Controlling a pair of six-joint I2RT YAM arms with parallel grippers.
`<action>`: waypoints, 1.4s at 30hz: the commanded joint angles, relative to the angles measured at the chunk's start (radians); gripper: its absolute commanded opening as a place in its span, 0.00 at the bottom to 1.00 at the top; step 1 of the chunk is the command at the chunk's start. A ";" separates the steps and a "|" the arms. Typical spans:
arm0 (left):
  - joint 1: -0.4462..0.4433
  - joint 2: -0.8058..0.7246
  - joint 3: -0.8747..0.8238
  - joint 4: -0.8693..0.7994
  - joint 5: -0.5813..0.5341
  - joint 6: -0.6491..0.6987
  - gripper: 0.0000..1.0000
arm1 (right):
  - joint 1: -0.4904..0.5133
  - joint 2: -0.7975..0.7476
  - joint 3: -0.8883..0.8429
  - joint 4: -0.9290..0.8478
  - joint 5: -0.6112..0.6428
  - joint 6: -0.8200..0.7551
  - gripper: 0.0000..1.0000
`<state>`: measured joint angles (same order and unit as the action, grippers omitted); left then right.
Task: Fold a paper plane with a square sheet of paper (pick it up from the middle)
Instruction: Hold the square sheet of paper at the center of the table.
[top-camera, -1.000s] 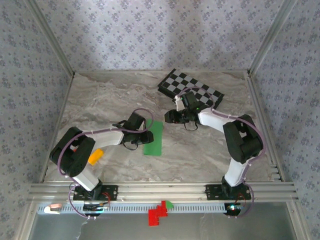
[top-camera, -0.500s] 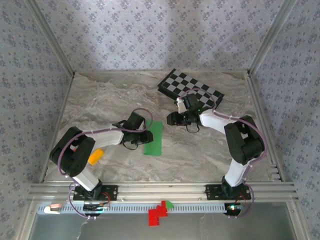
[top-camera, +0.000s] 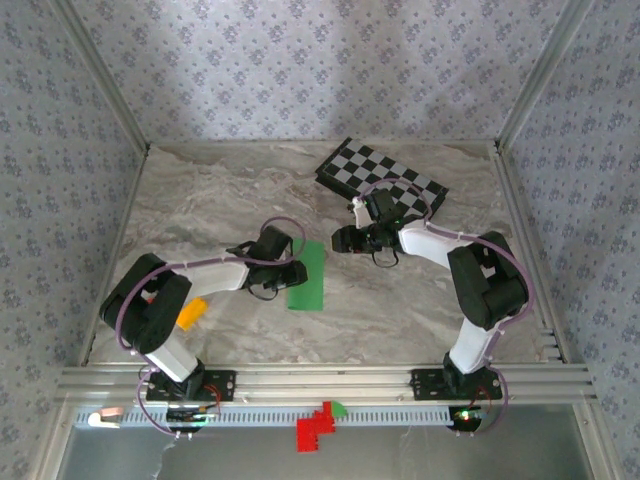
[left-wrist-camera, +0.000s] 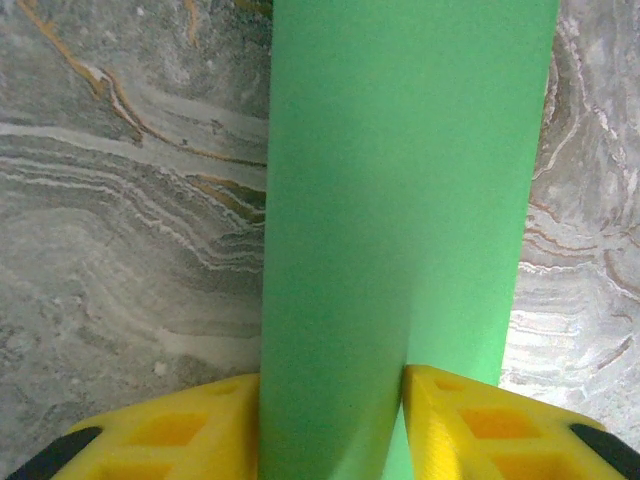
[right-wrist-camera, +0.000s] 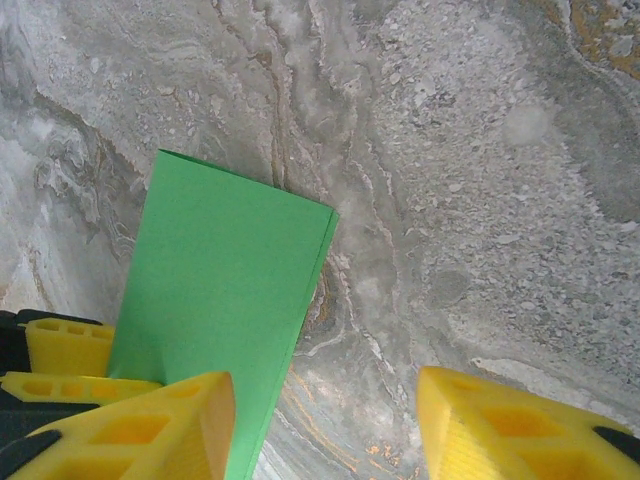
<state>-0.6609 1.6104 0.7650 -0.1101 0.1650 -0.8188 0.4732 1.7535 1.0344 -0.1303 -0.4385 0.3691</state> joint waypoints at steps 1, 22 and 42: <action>0.009 0.049 -0.032 -0.034 -0.165 -0.015 0.42 | 0.003 -0.024 -0.014 0.002 -0.008 -0.014 0.57; -0.006 0.098 -0.023 -0.034 -0.181 -0.017 0.42 | -0.015 -0.043 -0.031 -0.002 0.018 -0.013 0.60; -0.007 0.108 -0.034 -0.028 -0.196 -0.015 0.42 | 0.024 0.003 -0.003 -0.014 -0.012 0.011 0.00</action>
<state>-0.6811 1.6253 0.7715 -0.1123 0.1169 -0.8394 0.4873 1.7390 1.0142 -0.1272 -0.4347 0.3767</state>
